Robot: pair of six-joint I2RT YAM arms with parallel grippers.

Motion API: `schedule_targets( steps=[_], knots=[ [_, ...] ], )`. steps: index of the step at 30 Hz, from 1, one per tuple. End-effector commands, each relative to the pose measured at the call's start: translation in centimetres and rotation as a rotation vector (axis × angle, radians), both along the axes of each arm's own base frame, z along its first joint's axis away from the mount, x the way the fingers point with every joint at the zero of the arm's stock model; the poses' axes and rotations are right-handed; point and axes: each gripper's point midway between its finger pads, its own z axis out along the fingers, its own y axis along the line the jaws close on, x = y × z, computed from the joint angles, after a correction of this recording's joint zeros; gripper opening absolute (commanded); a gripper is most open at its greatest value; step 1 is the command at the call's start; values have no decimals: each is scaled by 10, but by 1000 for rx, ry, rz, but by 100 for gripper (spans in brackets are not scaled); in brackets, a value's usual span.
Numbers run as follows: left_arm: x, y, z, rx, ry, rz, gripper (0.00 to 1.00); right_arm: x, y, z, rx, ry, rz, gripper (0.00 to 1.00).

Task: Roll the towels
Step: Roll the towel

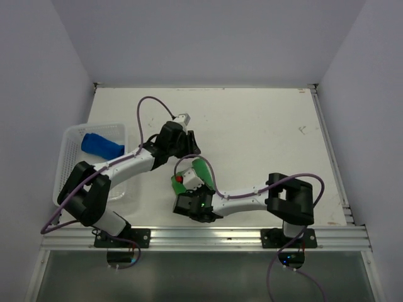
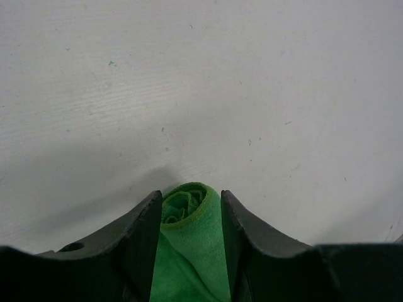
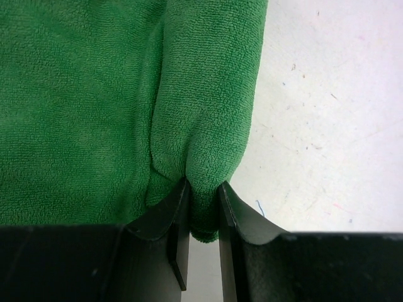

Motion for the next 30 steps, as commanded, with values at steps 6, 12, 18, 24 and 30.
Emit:
schedule_targets(
  steps=[6, 12, 18, 24, 30],
  knots=[
    [-12, -8, 21, -113, 11, -62, 46, -15, 7, 4, -338, -145, 69, 0],
    [-33, -14, 17, -178, 38, -132, 45, -24, 21, -10, -436, -154, 131, 0],
    [-56, -16, 6, -241, 71, -180, 41, -26, 26, -23, -472, -128, 156, 0],
    [-60, -12, 28, -279, 17, -172, 40, -29, 28, -34, -482, -97, 169, 0],
    [-60, -13, 47, -299, -4, -178, 40, -31, 27, -42, -474, -77, 166, 0]
  ],
)
